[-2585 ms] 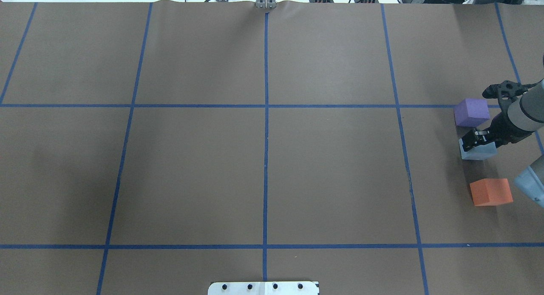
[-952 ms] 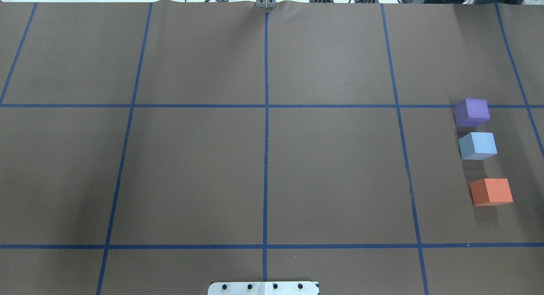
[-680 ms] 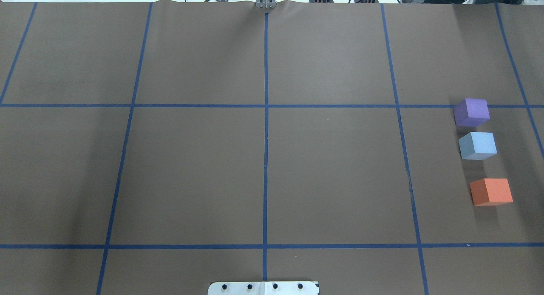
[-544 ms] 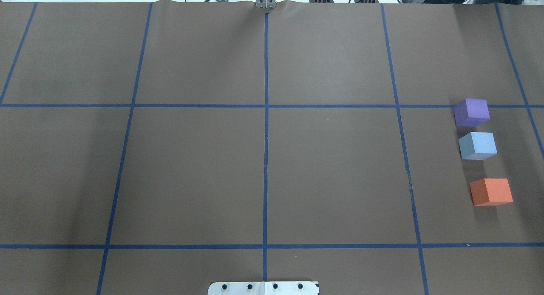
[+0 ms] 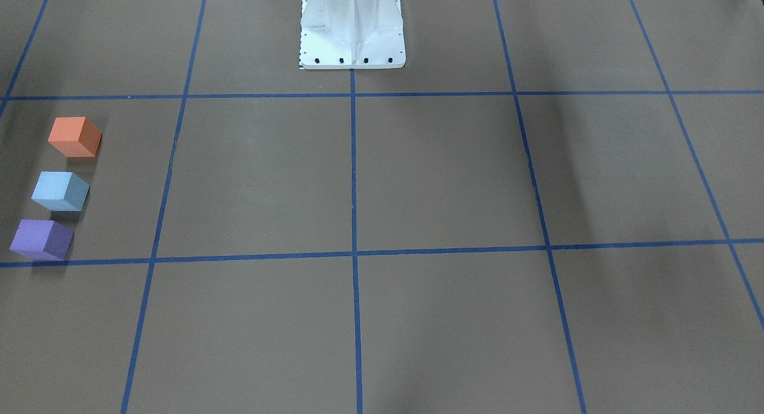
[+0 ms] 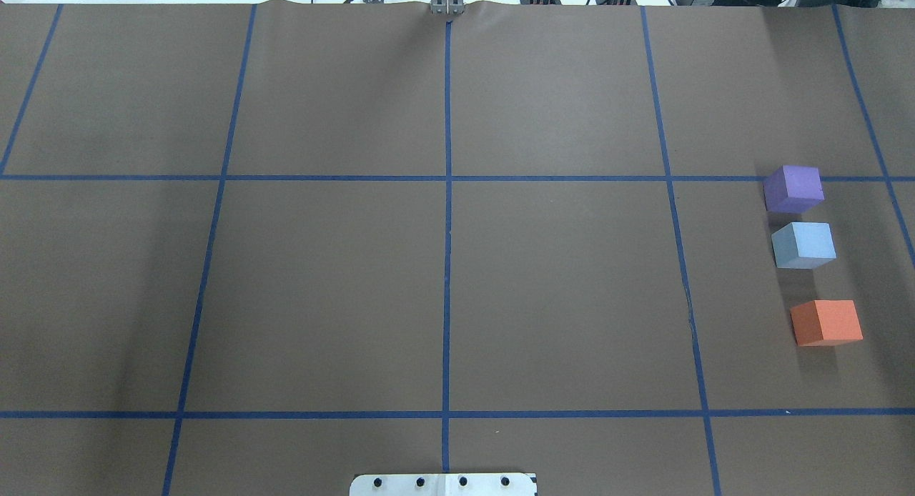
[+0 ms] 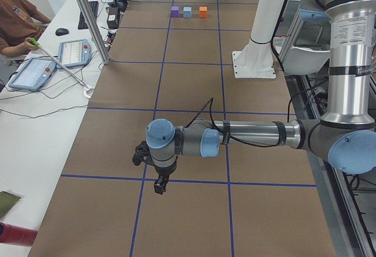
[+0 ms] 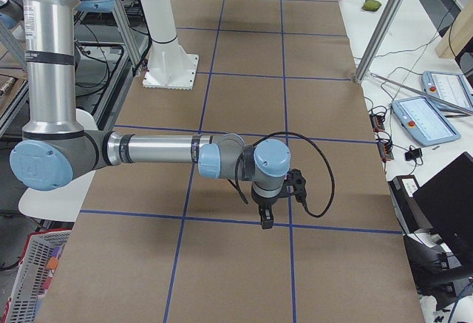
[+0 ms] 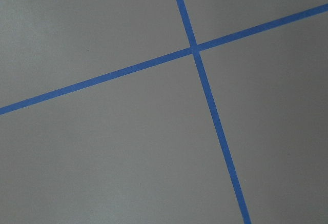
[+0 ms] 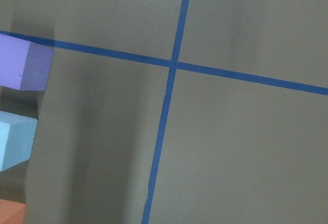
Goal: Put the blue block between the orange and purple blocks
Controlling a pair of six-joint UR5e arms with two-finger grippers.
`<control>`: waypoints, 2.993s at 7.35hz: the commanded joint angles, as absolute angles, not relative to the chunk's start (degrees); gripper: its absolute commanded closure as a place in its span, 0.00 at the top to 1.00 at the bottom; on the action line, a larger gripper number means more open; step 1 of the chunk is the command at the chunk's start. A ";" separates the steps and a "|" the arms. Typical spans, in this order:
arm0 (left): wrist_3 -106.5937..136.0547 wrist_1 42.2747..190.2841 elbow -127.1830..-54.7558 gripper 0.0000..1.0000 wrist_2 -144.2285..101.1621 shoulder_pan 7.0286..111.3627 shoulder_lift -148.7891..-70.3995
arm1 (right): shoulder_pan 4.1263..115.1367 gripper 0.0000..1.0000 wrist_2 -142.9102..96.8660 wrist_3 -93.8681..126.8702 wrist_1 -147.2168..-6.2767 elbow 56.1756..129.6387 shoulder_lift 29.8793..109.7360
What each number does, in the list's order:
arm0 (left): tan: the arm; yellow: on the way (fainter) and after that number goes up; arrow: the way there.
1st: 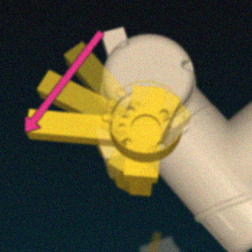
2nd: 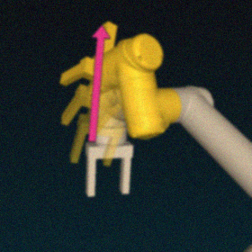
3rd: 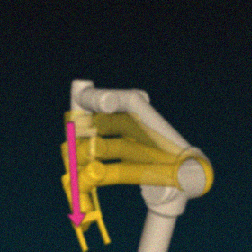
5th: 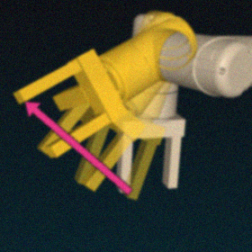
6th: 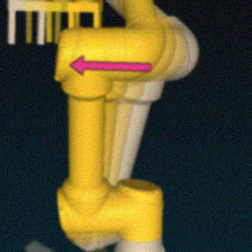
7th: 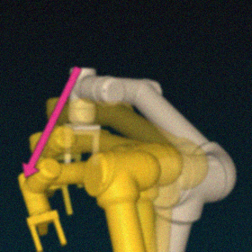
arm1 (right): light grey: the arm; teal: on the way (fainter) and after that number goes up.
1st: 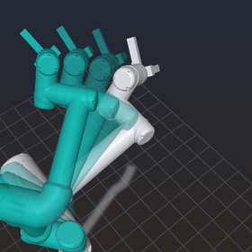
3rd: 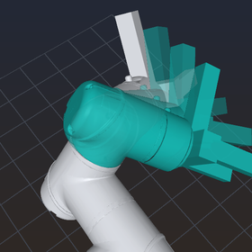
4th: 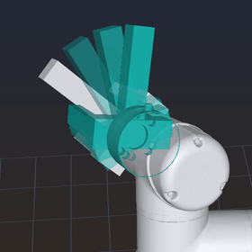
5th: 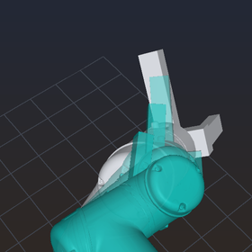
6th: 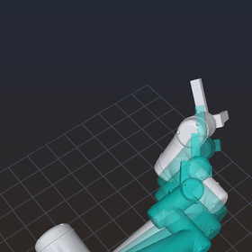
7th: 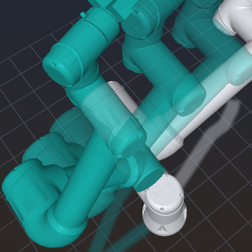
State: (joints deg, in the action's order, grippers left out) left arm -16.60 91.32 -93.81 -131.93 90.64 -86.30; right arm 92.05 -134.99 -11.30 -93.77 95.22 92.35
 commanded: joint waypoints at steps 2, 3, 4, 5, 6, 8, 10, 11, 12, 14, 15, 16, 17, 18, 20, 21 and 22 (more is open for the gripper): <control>-16.52 91.32 -94.22 1.00 -131.92 90.70 -86.31 | 92.20 1.00 -135.44 -11.25 -93.78 95.45 92.46; -16.52 91.32 -94.22 1.00 -131.84 90.70 -86.31 | 92.20 1.00 -135.44 -11.25 -93.78 95.45 92.46; -16.52 91.32 -94.31 1.00 -131.84 90.70 -86.31 | 92.20 1.00 -135.44 -11.25 -93.78 95.45 92.46; -16.52 91.32 -94.31 1.00 -131.84 90.70 -86.31 | 92.20 1.00 -135.61 -11.25 -93.78 95.45 92.46; -16.52 91.32 -94.31 1.00 -131.84 90.70 -86.40 | 92.20 1.00 -135.88 -11.25 -93.78 95.45 92.46; -16.52 91.23 -94.31 1.00 -131.75 90.70 -86.40 | 92.20 1.00 -135.79 -9.60 -93.87 95.36 92.46; -16.52 91.23 -94.31 1.00 -131.75 90.70 -86.22 | 92.20 1.00 -135.79 2.51 -93.60 96.93 92.55; -16.52 91.23 -94.31 1.00 -131.75 90.70 -86.22 | 92.20 1.00 -135.88 2.55 -93.69 96.86 92.64; -15.57 91.14 -94.13 1.00 -131.66 90.70 -86.22 | 92.20 1.00 -135.88 2.55 -93.69 96.94 92.81; -3.92 91.23 -94.31 1.00 -131.66 90.70 -86.48 | 92.20 1.00 -135.88 2.55 -93.60 96.86 92.72; -3.87 91.23 -94.31 1.00 -131.66 90.70 -86.48 | 92.20 1.00 -135.88 2.55 -93.60 96.94 92.72; -3.95 91.23 -94.31 1.00 -131.66 90.70 -86.48 | 92.20 1.00 -135.88 2.55 -93.60 96.94 92.72; -3.96 91.23 -94.31 1.00 -131.66 90.70 -86.48 | 92.20 1.00 -135.88 2.55 -93.60 96.86 92.55; -4.04 91.23 -94.31 1.00 -131.66 90.70 -86.57 | 92.20 1.00 -135.79 2.55 -93.60 96.77 92.55; -4.04 91.23 -94.39 1.00 -131.66 90.70 -86.66 | 92.20 1.00 -135.79 2.55 -93.69 96.59 92.46; -4.04 91.23 -94.39 1.00 -131.66 90.70 -86.66 | 92.20 1.00 -135.70 2.64 -93.69 96.50 92.46; -4.04 91.23 -94.39 1.00 -131.66 90.70 -86.66 | 92.20 1.00 -135.70 2.64 -93.69 96.42 92.46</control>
